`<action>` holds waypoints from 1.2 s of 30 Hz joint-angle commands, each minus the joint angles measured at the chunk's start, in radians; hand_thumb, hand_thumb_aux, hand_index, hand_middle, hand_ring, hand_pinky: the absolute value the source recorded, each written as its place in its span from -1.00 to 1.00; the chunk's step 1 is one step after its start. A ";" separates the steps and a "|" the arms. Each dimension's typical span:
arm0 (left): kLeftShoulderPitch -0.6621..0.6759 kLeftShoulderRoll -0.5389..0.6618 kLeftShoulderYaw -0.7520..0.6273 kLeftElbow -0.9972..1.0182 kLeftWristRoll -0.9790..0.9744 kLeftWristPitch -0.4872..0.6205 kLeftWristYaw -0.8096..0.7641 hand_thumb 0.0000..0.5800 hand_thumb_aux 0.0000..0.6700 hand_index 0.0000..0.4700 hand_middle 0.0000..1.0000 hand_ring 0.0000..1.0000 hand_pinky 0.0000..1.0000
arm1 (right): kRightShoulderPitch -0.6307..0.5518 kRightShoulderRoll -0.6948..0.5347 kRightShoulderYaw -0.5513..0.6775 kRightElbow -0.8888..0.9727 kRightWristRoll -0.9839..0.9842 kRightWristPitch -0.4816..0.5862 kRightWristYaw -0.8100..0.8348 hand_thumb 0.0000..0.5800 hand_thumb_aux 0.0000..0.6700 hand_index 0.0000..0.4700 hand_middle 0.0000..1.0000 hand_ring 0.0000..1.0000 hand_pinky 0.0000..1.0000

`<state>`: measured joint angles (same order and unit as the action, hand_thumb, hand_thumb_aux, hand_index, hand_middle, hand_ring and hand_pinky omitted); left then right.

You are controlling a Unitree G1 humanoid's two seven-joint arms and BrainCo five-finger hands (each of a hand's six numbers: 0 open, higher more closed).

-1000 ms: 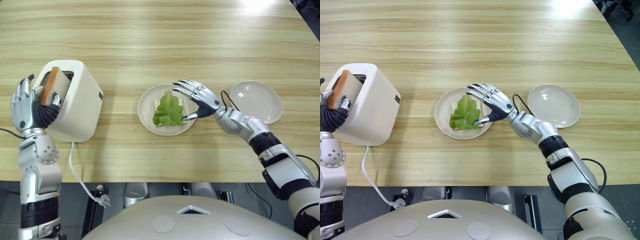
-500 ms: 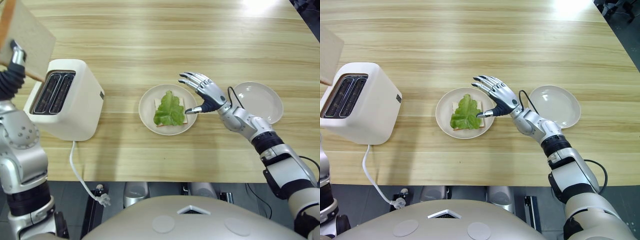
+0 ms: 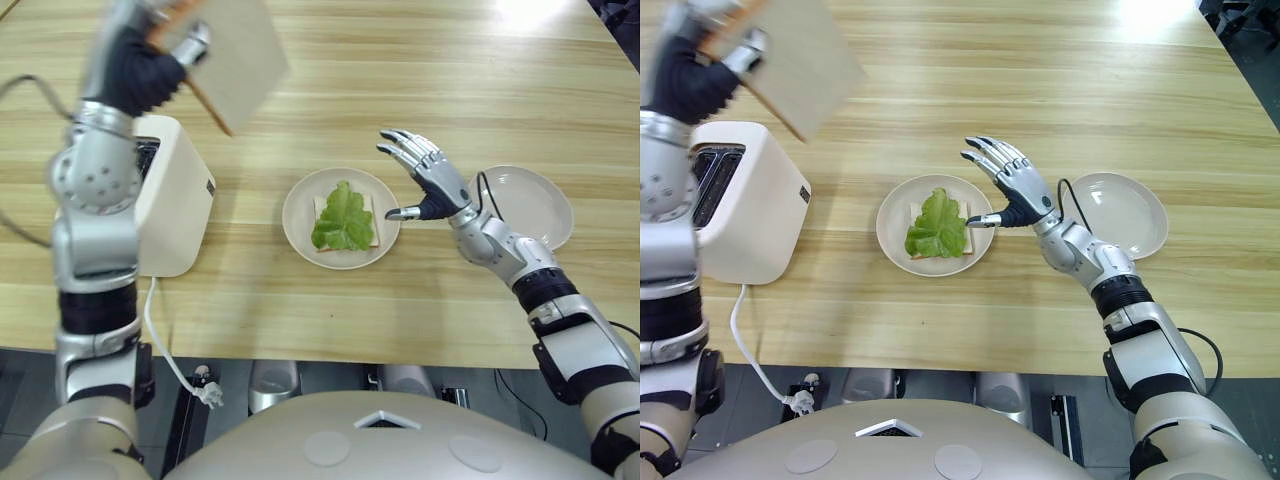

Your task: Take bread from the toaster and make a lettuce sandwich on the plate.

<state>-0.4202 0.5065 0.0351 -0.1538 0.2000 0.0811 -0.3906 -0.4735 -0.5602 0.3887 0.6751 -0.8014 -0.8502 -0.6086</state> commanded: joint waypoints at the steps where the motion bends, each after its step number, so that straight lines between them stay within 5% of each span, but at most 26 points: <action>1: -0.045 -0.036 -0.070 0.181 -0.124 0.008 -0.166 1.00 1.00 0.96 1.00 1.00 1.00 | 0.022 -0.016 -0.015 -0.038 -0.003 -0.042 -0.025 -1.00 -1.00 -1.00 -1.00 -1.00 -1.00; 6: -0.128 -0.106 -0.159 0.410 -0.147 -0.004 -0.260 1.00 1.00 0.96 1.00 1.00 1.00 | 0.041 -0.036 -0.009 -0.058 -0.016 -0.104 -0.020 -1.00 -1.00 -1.00 -1.00 -1.00 -1.00; 21: -0.395 -0.232 -0.274 1.054 -0.063 -0.314 -0.302 1.00 1.00 0.96 1.00 1.00 1.00 | 0.075 -0.051 0.072 -0.141 -0.138 -0.146 0.083 -1.00 -1.00 -1.00 -1.00 -1.00 -1.00; 36: -0.425 -0.260 -0.254 1.200 -0.067 -0.377 -0.407 1.00 1.00 0.96 1.00 1.00 1.00 | 0.081 -0.031 0.081 -0.159 -0.144 -0.113 0.148 -1.00 -1.00 -1.00 -1.00 -1.00 -1.00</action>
<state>-0.8506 0.2520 -0.2306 1.0340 0.1473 -0.2993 -0.7655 -0.3985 -0.5926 0.4572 0.5232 -0.9354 -0.9745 -0.4792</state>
